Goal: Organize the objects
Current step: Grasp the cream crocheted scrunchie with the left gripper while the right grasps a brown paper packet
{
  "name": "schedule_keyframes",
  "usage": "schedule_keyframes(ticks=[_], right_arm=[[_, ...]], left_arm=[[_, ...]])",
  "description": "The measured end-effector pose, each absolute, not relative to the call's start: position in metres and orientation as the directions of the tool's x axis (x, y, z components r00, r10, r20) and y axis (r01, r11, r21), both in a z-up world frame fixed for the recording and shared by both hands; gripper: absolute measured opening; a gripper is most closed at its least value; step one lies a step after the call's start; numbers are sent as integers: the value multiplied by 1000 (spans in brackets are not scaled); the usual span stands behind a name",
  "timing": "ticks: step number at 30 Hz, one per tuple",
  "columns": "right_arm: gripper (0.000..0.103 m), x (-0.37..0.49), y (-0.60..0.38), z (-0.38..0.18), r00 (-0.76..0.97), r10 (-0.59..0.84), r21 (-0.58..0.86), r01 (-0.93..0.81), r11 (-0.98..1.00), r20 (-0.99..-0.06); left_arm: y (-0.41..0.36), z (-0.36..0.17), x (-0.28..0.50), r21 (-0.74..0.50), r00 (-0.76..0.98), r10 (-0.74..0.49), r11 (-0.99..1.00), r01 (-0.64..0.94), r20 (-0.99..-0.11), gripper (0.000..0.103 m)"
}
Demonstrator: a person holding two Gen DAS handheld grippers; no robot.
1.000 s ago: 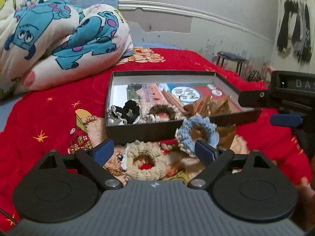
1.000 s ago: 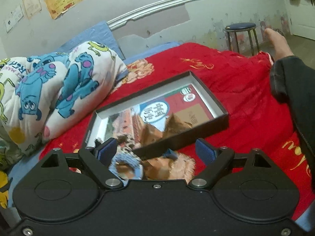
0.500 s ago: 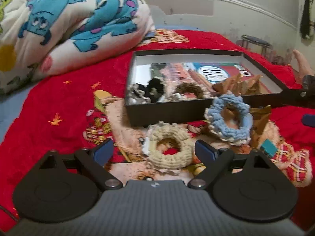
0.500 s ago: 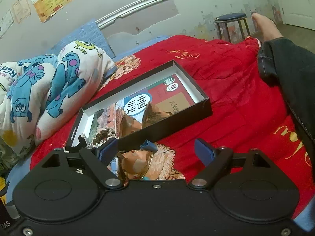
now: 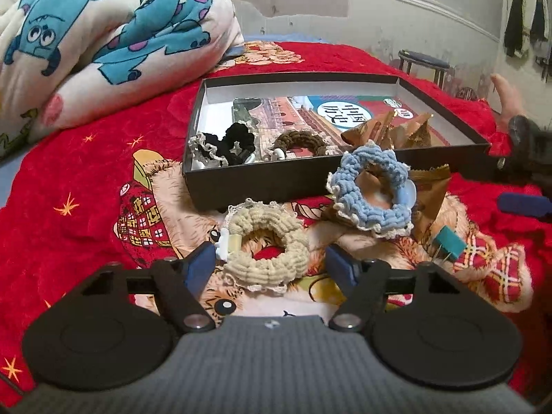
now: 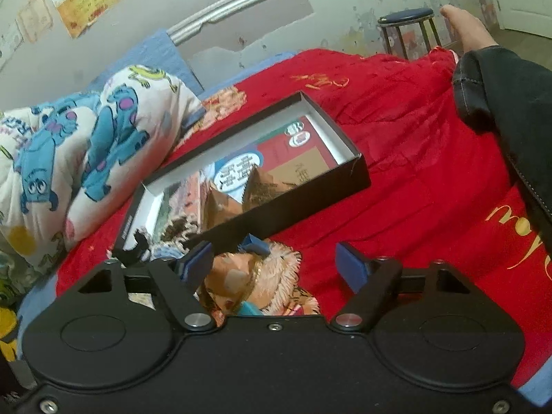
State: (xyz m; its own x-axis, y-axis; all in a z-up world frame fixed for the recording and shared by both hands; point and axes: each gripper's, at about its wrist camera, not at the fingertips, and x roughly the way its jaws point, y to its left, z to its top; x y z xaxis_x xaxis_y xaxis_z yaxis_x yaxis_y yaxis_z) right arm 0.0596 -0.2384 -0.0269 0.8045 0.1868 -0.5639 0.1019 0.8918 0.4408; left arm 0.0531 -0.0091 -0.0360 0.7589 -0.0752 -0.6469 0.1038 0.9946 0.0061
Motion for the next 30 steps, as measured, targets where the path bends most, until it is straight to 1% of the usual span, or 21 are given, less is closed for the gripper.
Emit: schedule_keyframes(ticks=[5,6,7,9,10,11,13,16,20,23,26,27,30], right_arm=[[75,60,-238,-34,805,215,464,84,882,-554],[75,61,-238,-37,804,224,478,84,875,-551],[73,63,-237,-39,801,226,481,87,872,-555],[73,66,-233,-40,794,214,455,86,886,-568],[73,67,-230,-40,795,209,437,78,896,-569],[73,68,-228,-39,799,208,429,68,901,-565],[68,71,-226,-41,804,206,427,65,902,-558],[63,73,-223,-43,799,199,414,68,908,-568],[63,69,-222,-39,806,266,449,-1,894,-528],[63,67,-219,-37,804,293,453,-33,891,-517],[63,65,-217,-37,793,323,462,-59,885,-517],[63,65,-216,-37,790,326,461,-62,885,-519],[63,66,-214,-40,782,332,467,-60,882,-527]], left_arm=[[-10,-37,55,13,765,-70,995,102,-640,77],[-10,-37,56,21,768,-66,994,103,-637,74],[-11,-38,56,32,771,-57,995,99,-635,67],[-11,-40,59,42,771,-45,995,92,-635,58],[-10,-41,60,36,771,-47,995,91,-636,57],[-10,-41,60,31,770,-49,995,90,-636,57],[-9,-42,60,30,772,-49,996,88,-633,57],[-9,-43,61,33,774,-49,995,90,-632,57],[-11,-43,60,45,776,-48,994,98,-629,55],[-15,-42,59,79,781,-33,991,105,-624,53],[-15,-41,57,88,782,-28,991,105,-623,45],[-14,-41,57,84,780,-29,991,104,-625,40],[-12,-40,57,75,777,-28,993,97,-628,34]])
